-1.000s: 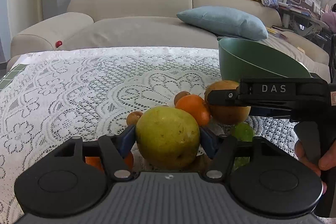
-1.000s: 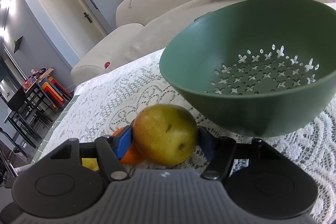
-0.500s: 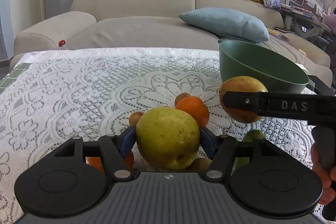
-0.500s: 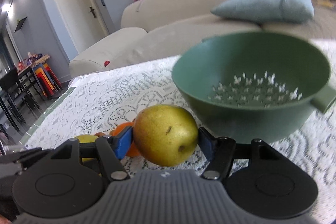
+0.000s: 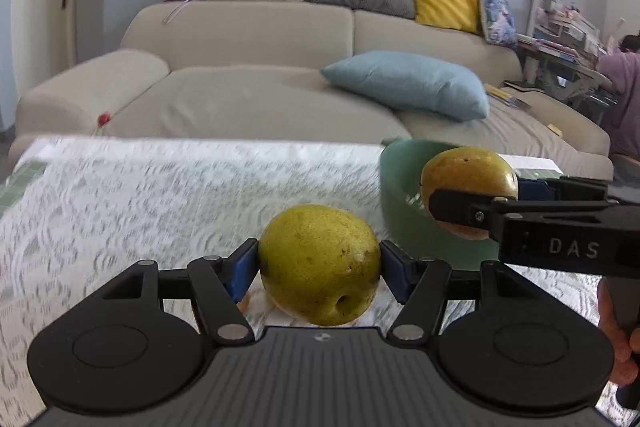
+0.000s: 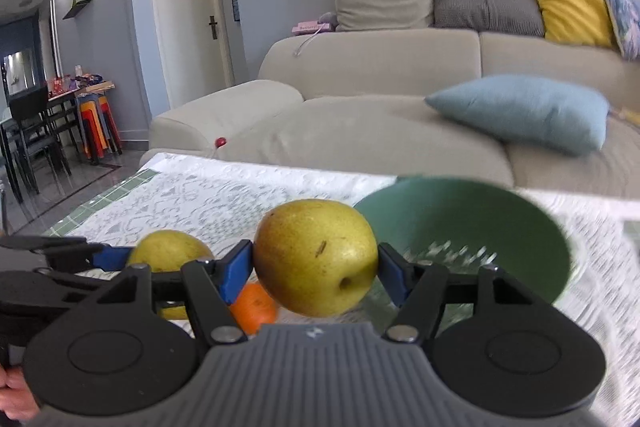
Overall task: Organize fruits
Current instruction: 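Carry both pears over the green colander and lower them inside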
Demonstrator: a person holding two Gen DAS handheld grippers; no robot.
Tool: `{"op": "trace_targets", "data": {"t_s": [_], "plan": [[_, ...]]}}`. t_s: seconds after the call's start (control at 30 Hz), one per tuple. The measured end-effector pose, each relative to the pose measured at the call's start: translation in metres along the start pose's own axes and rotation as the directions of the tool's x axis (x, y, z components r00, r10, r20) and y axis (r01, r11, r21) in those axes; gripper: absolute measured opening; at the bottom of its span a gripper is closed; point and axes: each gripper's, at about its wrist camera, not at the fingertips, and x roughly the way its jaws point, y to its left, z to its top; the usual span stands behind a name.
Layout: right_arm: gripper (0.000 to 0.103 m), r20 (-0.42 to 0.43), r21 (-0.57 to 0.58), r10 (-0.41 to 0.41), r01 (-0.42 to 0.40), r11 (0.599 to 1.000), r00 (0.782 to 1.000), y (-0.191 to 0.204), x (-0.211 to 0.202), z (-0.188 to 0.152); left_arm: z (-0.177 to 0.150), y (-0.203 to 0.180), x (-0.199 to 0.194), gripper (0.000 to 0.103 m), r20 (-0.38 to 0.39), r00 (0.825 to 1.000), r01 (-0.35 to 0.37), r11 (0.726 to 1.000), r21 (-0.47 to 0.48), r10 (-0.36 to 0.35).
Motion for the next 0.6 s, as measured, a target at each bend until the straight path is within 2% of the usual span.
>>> {"op": "trace_targets", "data": {"t_s": [0.23,0.4,0.6], "plan": [[0.064,-0.038,-0.051,-0.094,0.092,0.994,0.995,-0.042,0.009,0.024,0.041,-0.023,0.018,0.074,0.008,0.996,0.085,0.996,0.016,-0.085],[0.064,-0.123,-0.103,-0.147,0.135,0.985,0.981,-0.068,0.030,0.027,0.067,-0.040,0.051,0.074,-0.072,0.981,0.178,0.984,-0.002,-0.178],[0.064,-0.248,-0.153,-0.144,0.108,0.982,0.958,-0.081,0.052,0.024,0.081,-0.059,0.099,0.074,-0.191,0.955,0.229,0.973,-0.014,-0.228]]}}
